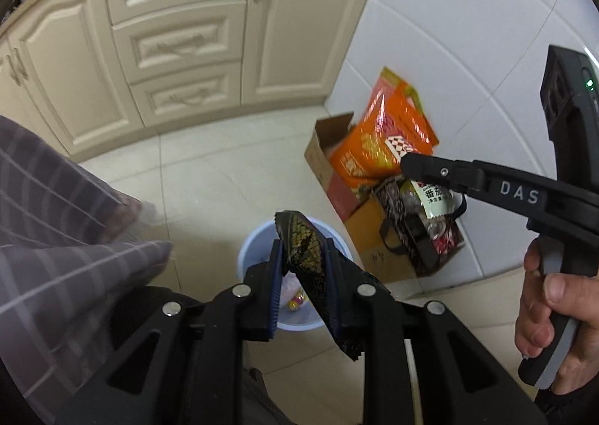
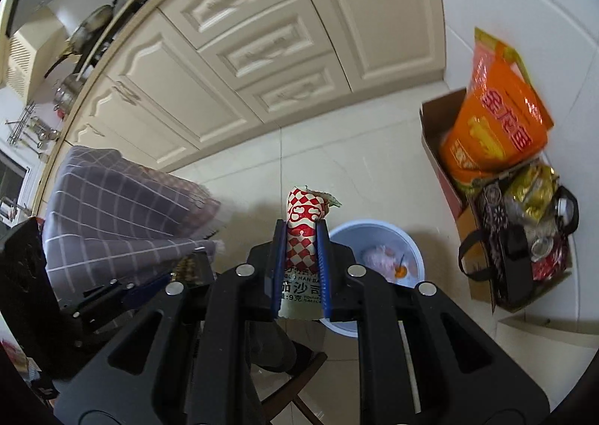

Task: Collect trash
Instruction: 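Carry both items to the blue bin and open both tools over it, then move both tools back over the table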

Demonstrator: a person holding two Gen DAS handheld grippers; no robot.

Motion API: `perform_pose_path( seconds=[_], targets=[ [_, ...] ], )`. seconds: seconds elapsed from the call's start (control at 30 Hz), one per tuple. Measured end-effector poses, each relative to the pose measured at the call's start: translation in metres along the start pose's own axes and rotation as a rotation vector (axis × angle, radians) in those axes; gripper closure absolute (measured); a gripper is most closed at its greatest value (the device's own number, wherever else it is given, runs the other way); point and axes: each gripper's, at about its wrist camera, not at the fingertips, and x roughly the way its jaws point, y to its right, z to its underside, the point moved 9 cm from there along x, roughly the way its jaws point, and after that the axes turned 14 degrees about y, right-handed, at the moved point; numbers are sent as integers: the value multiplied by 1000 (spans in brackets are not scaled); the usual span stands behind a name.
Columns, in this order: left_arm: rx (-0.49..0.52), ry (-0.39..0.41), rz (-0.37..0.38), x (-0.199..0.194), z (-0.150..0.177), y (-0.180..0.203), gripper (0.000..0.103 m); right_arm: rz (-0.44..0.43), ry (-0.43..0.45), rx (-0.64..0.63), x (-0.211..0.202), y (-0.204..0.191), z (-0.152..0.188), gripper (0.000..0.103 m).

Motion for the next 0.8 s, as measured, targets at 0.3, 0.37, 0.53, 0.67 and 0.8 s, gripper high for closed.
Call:
perform_pose_path(
  seconds=[0.3, 0.37, 0.53, 0.67, 0.8],
  targets=[
    [-14, -44, -23, 26, 12, -10, 20, 39, -43, 128, 22, 33, 19, 30],
    [-10, -20, -46, 15, 7, -16, 16, 41, -44, 144, 21, 34, 21, 24],
    [-8, 59, -112, -13, -12, -27, 12, 86, -35, 141, 18, 34, 20, 6],
    [-19, 129, -129, -43, -29, -31, 11, 93, -24, 119, 15, 24, 14, 6],
    [-21, 186, -138, -70, -42, -31, 11, 78, -6, 98, 9, 7, 7, 6]
  ],
)
